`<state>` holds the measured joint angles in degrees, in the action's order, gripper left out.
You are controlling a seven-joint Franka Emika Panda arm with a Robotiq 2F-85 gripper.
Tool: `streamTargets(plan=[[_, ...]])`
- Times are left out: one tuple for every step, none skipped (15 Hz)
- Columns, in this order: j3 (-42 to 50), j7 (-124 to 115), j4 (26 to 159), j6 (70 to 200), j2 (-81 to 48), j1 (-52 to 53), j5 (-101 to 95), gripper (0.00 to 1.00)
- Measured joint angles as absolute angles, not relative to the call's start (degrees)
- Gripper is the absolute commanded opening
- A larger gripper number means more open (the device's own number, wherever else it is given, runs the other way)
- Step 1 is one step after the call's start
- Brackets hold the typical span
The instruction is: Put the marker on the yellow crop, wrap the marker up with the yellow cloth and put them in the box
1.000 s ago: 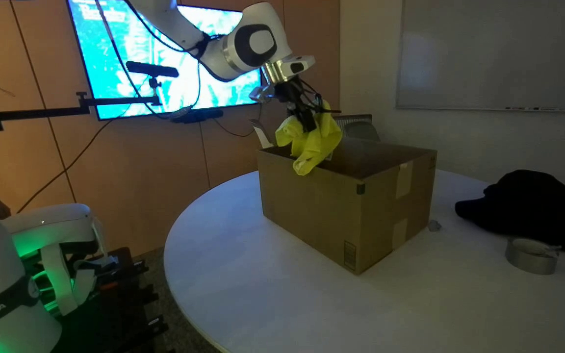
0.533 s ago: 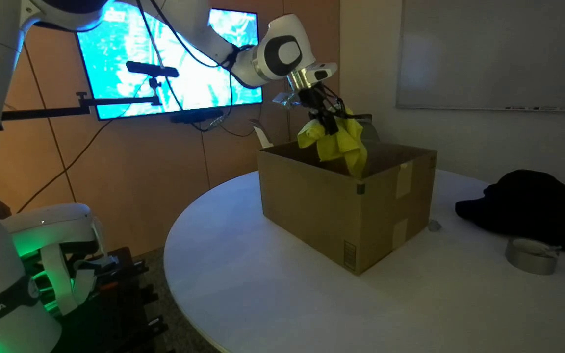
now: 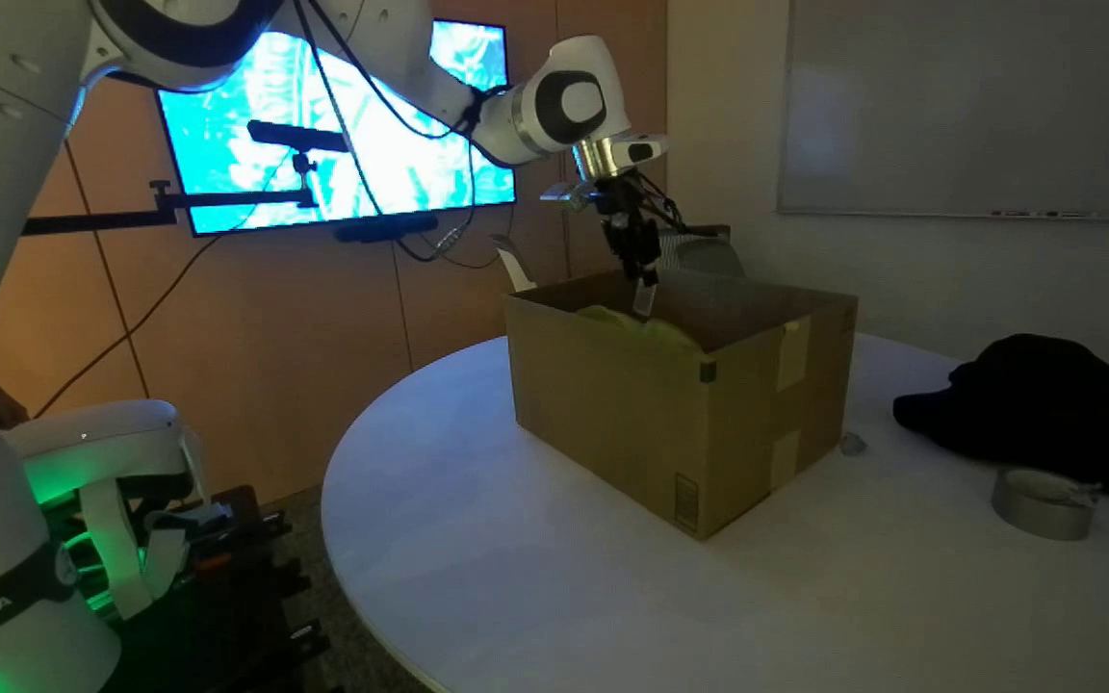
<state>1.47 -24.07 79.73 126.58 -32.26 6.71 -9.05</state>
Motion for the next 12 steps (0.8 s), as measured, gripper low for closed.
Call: streamTargets(plan=[[1.31,-23.18,79.39,125.60,-32.23,6.75,-8.75,0.99],[1.16,-22.33,79.14,124.72,-32.10,6.82,-8.56,1.00],[1.00,-21.57,79.13,124.04,-31.82,6.92,-8.48,1.00],[0.82,-20.86,79.29,123.32,-31.32,7.06,-8.45,1.00],[0.51,-19.93,79.73,122.44,-30.53,7.16,-8.36,1.00],[0.15,-19.07,80.65,121.34,-29.28,7.27,-8.31,1.00],[-0.23,-18.23,82.05,120.13,-27.61,7.37,-8.23,1.00],[-0.62,-17.35,84.09,118.89,-25.39,7.45,-8.04,1.00],[-1.01,-16.43,86.62,117.33,-22.79,7.47,-7.75,1.00],[-1.34,-15.80,89.47,115.77,-19.94,7.47,-7.51,1.00],[-1.60,-15.39,92.44,114.37,-17.04,7.47,-7.37,1.00],[-1.77,-15.13,95.38,113.13,-14.24,7.47,-7.23,1.00]])
